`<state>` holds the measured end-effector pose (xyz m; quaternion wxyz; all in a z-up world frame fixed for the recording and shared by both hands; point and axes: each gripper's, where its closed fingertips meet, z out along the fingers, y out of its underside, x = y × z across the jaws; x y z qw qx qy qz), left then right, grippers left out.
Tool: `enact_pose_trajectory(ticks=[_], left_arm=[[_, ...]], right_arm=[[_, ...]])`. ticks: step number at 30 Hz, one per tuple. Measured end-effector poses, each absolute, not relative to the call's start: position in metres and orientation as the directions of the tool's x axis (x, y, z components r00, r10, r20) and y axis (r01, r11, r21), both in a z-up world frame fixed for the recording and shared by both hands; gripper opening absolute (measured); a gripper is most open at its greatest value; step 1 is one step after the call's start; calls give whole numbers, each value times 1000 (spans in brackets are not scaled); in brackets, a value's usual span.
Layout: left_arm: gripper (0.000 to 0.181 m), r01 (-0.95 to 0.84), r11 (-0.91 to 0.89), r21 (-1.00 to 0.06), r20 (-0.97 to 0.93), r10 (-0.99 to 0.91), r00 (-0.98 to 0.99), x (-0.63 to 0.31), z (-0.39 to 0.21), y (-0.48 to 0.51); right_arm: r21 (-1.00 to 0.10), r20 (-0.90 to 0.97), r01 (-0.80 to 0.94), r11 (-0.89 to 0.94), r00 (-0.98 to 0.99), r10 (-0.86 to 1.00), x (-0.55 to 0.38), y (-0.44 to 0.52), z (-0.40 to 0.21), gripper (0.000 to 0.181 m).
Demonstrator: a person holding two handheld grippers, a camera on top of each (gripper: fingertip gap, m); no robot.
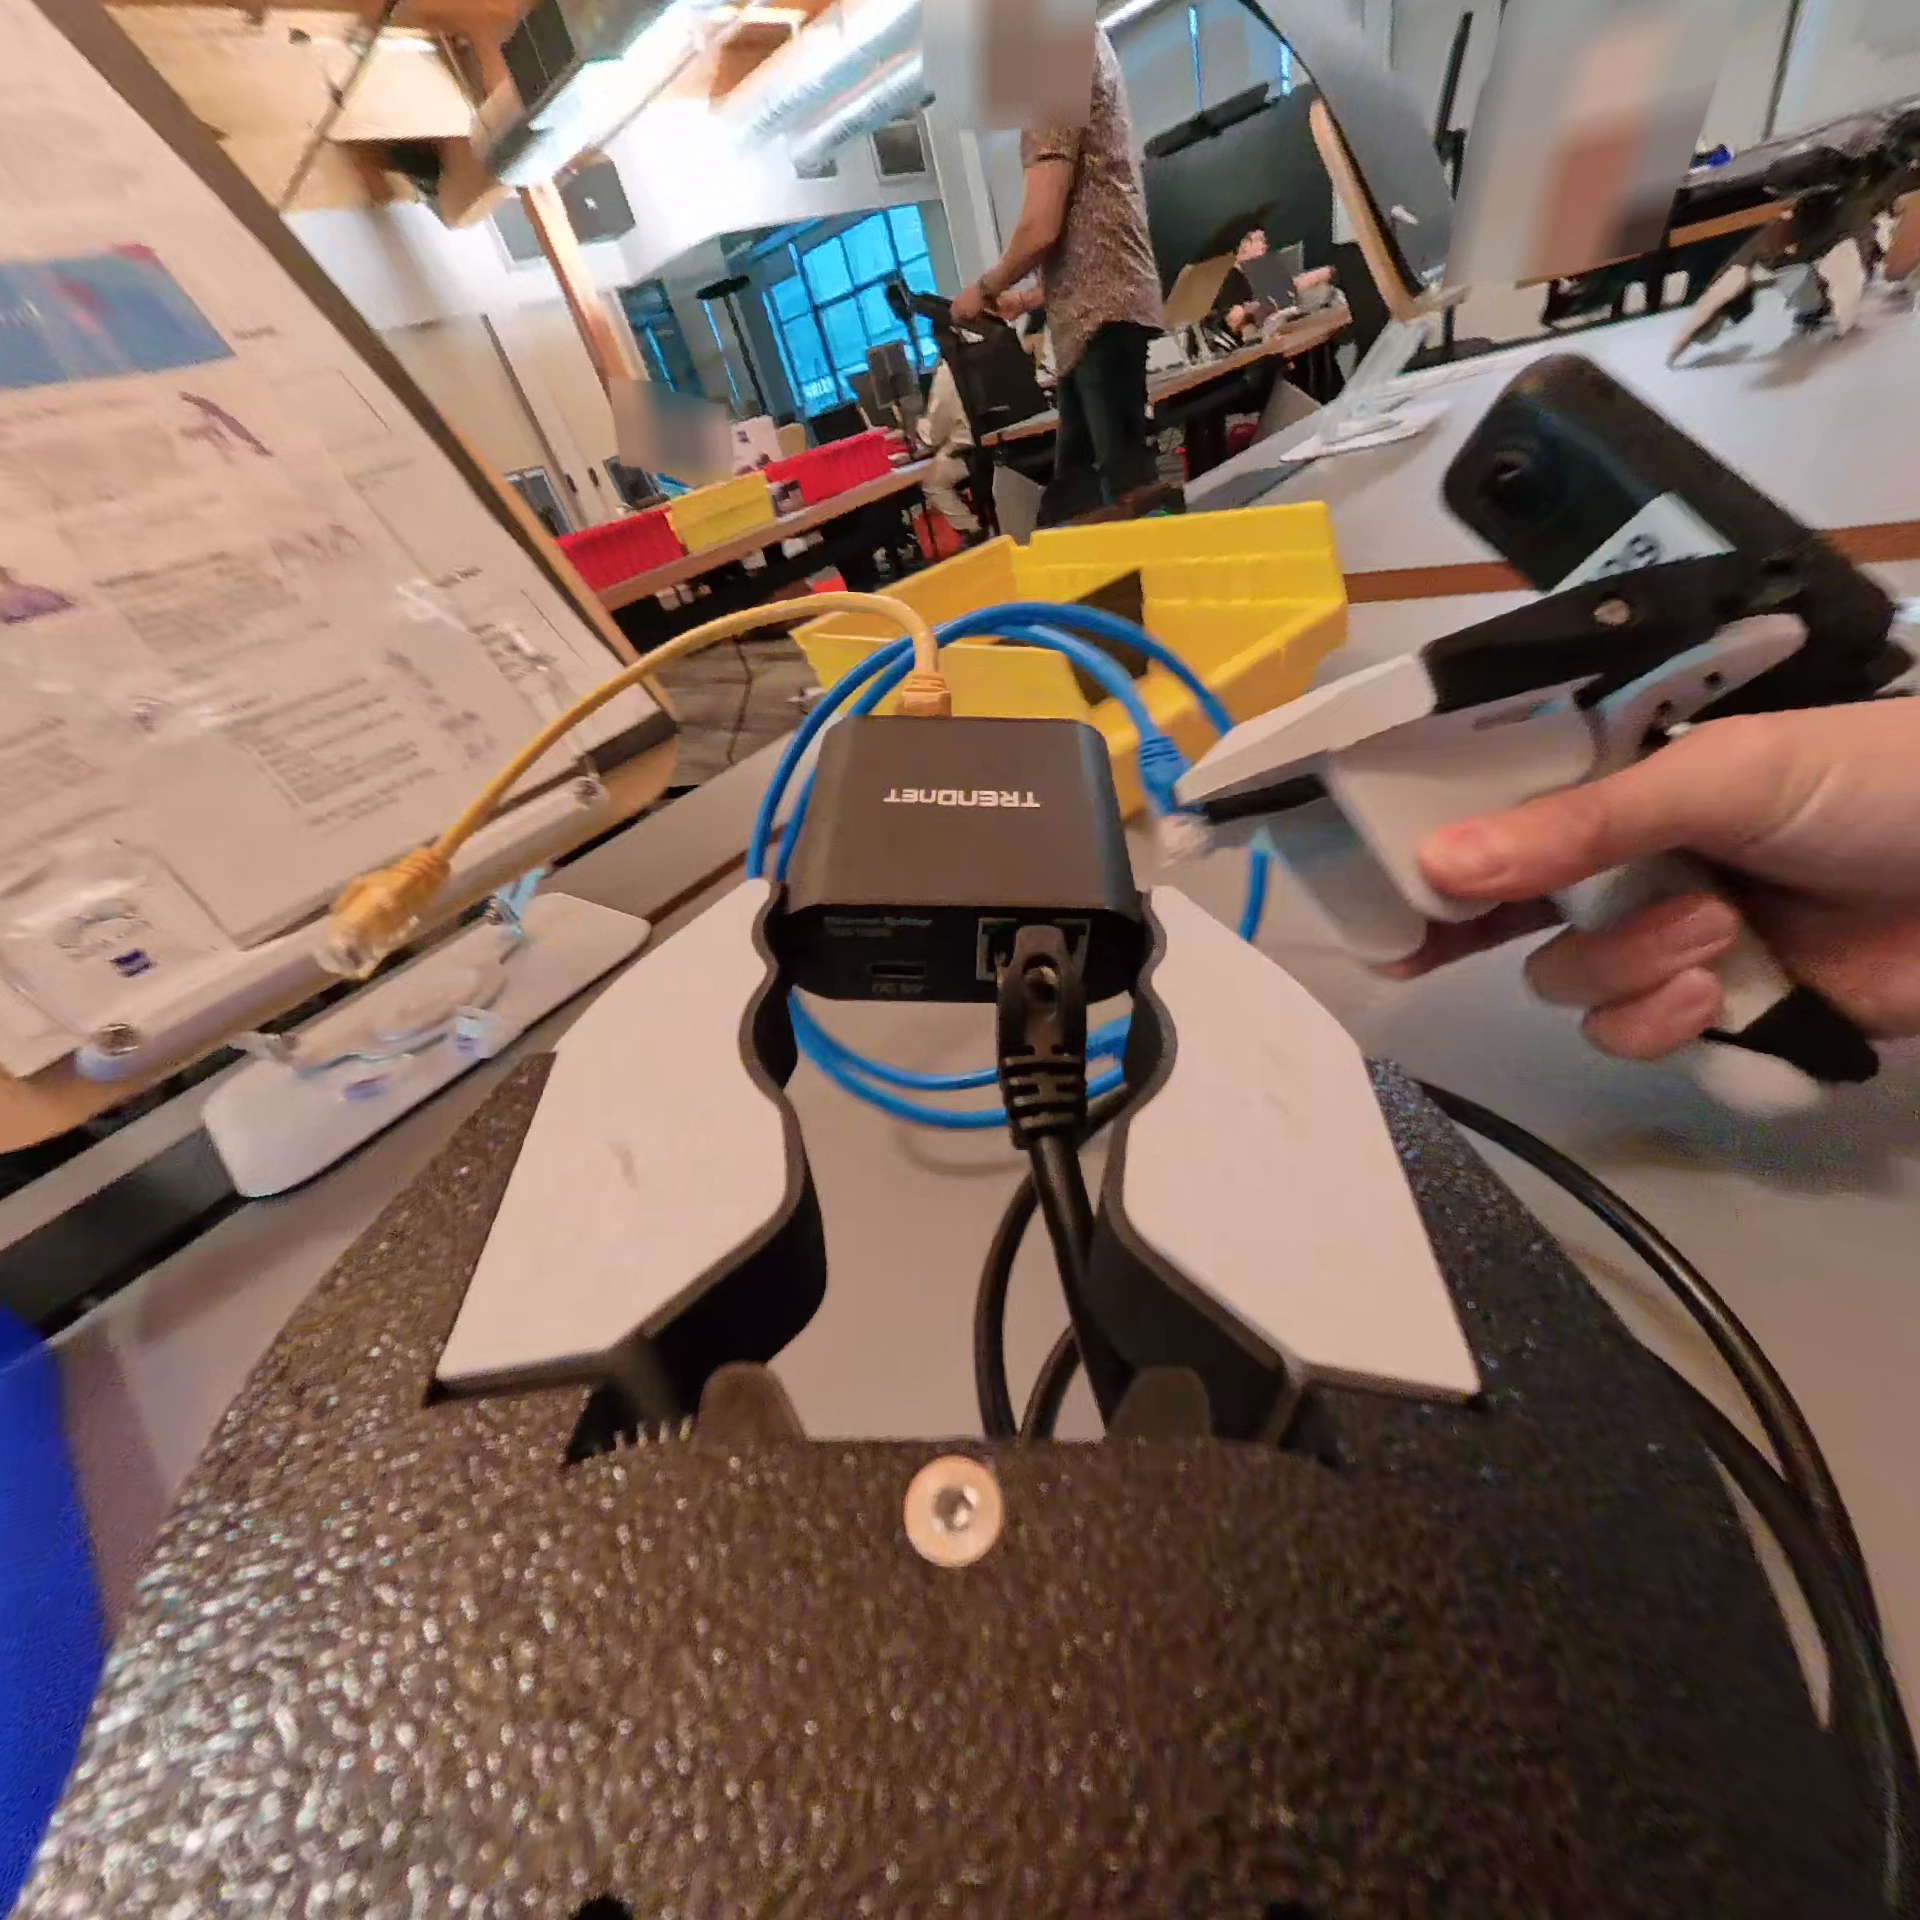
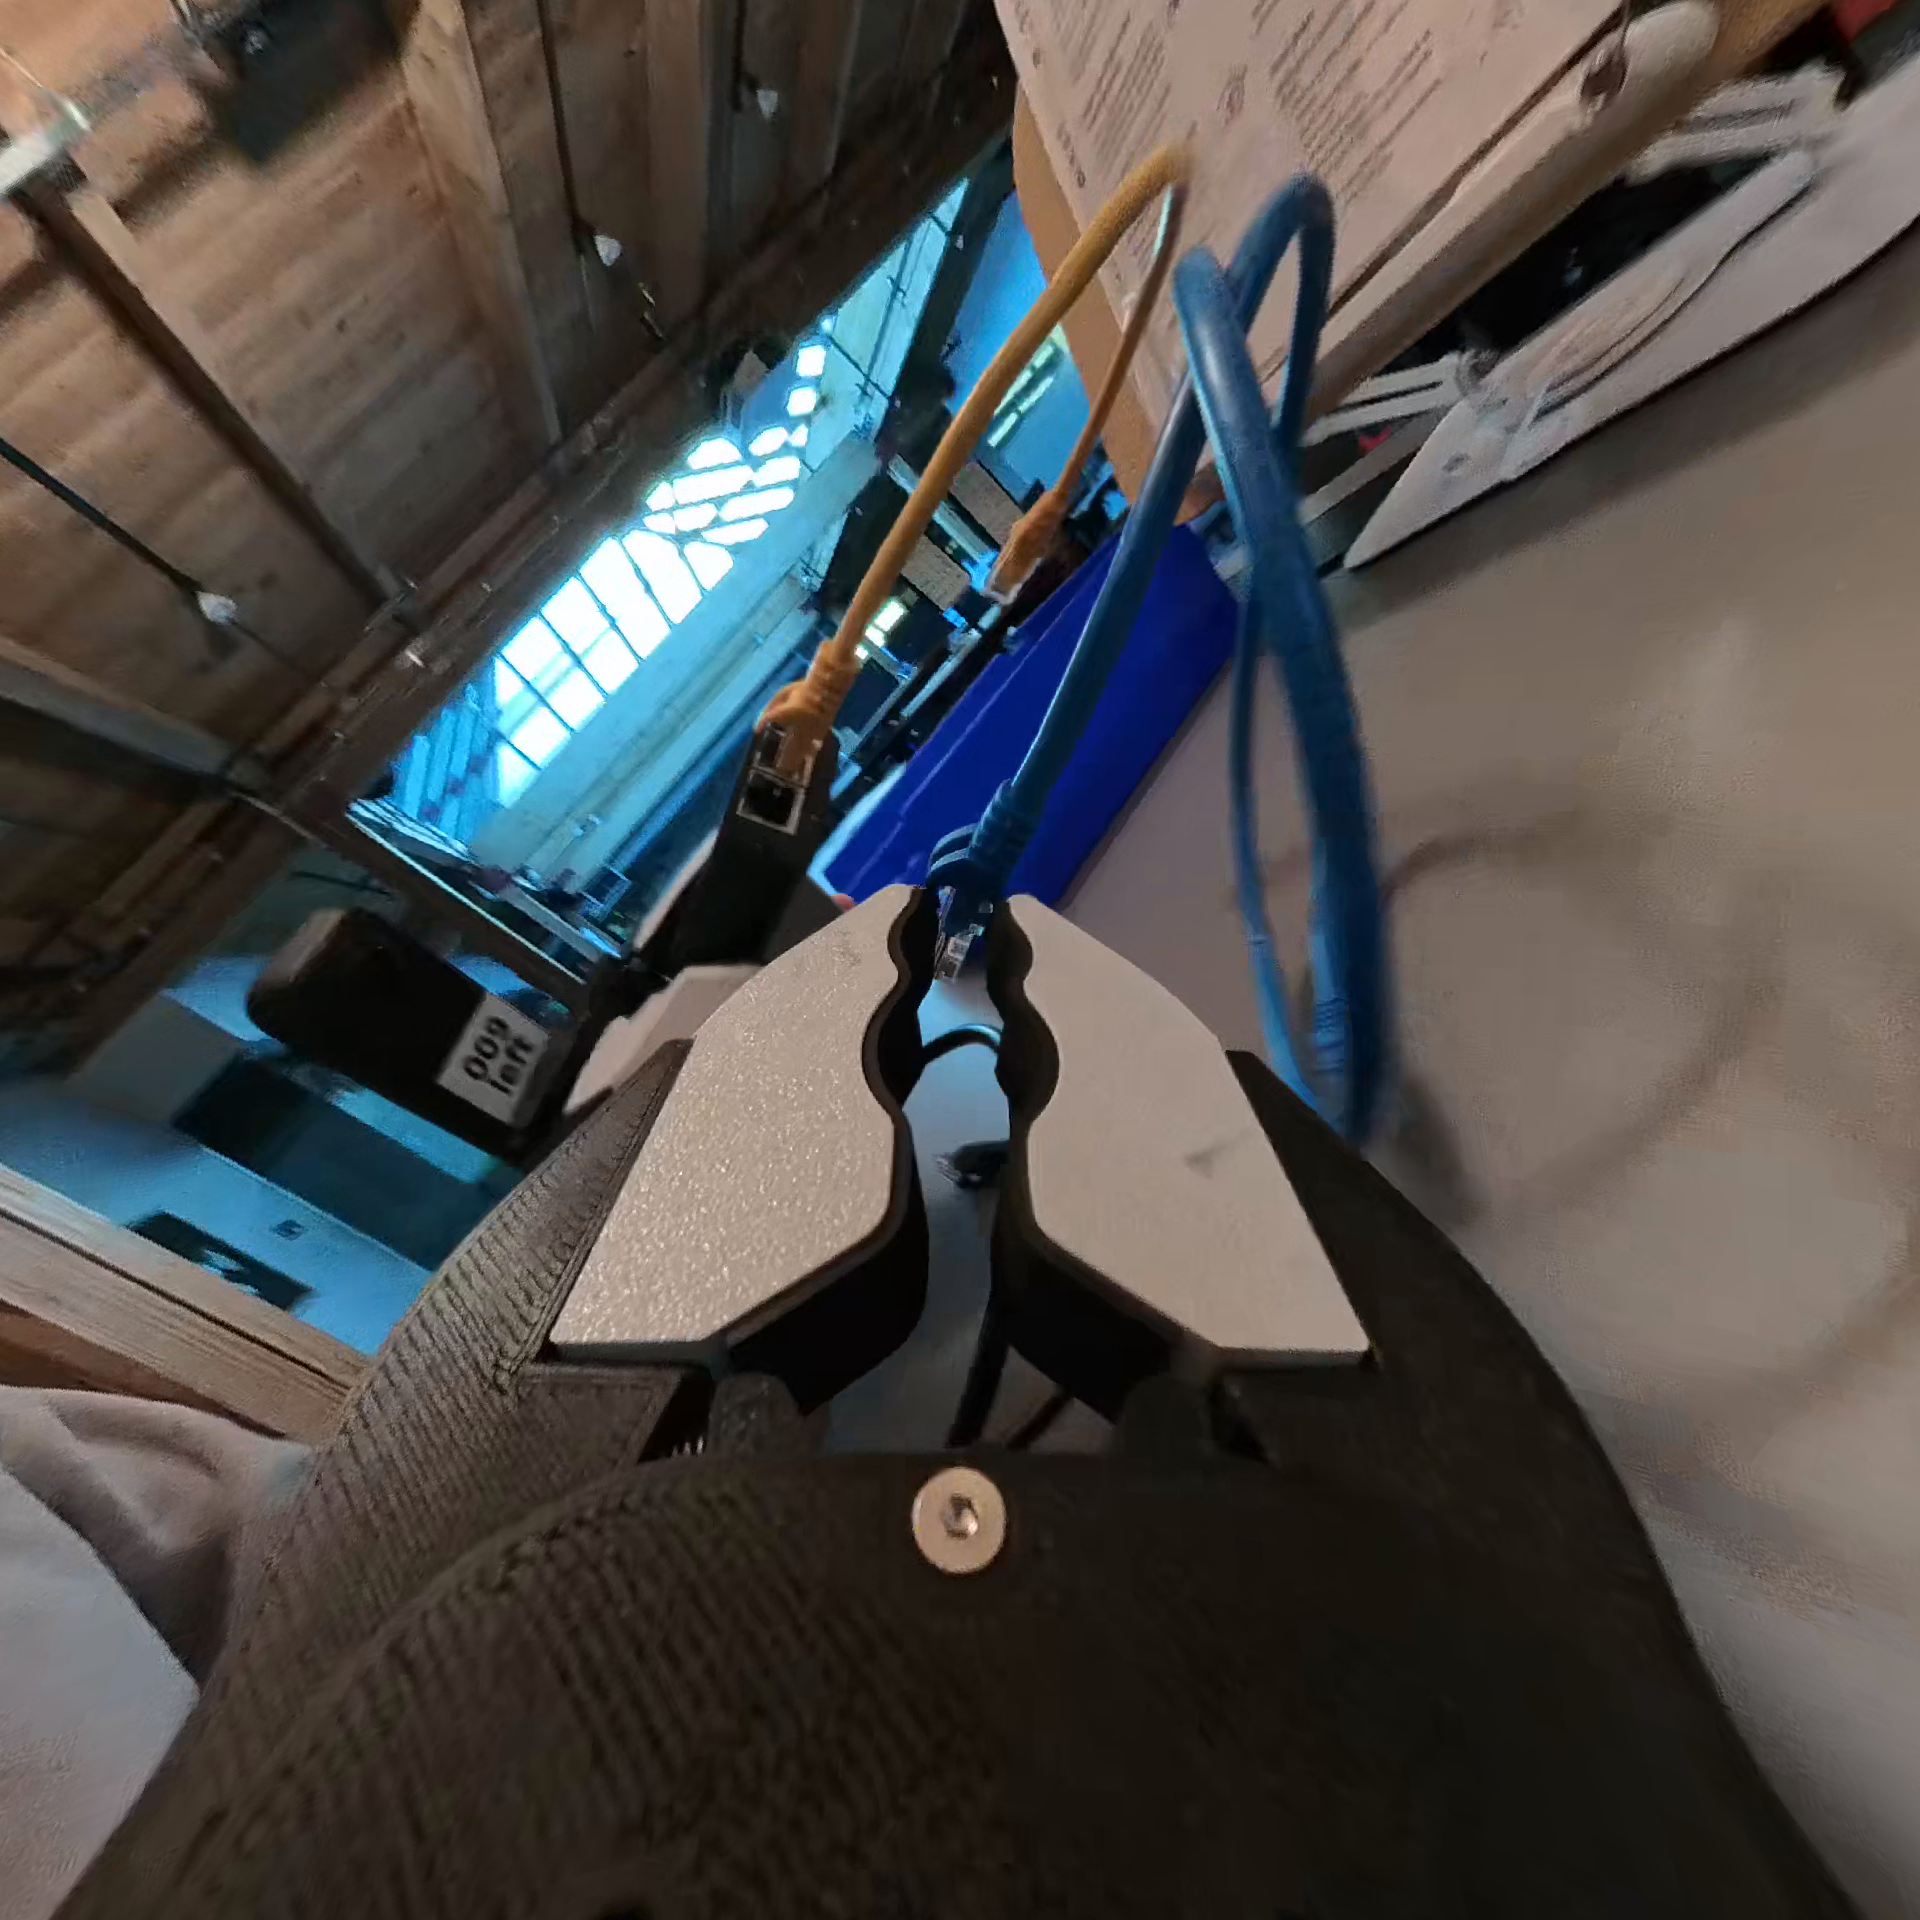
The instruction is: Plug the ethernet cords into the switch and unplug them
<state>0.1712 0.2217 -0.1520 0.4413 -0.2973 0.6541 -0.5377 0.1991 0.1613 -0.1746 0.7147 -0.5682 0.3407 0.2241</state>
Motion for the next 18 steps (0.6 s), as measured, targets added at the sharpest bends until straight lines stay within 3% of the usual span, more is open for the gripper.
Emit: enact_pose_trajectory(ticks=[9,14,18], left_arm=[[61,107,126,-986,-156,-926,-343,169,-129,276],[61,72,129,-989,-146,-927,-346,170,-139,282],[61,61,127,-990,-140,-923,-358,171,-143,281]], right_arm=[[-960,-269,-280,22,894,-359,220,114,-107,11],[-983,-37,-114,-146,893,-448,248,79,-63,11],[-954,57,-82,-288,895,-443,277,48,-48,11]])
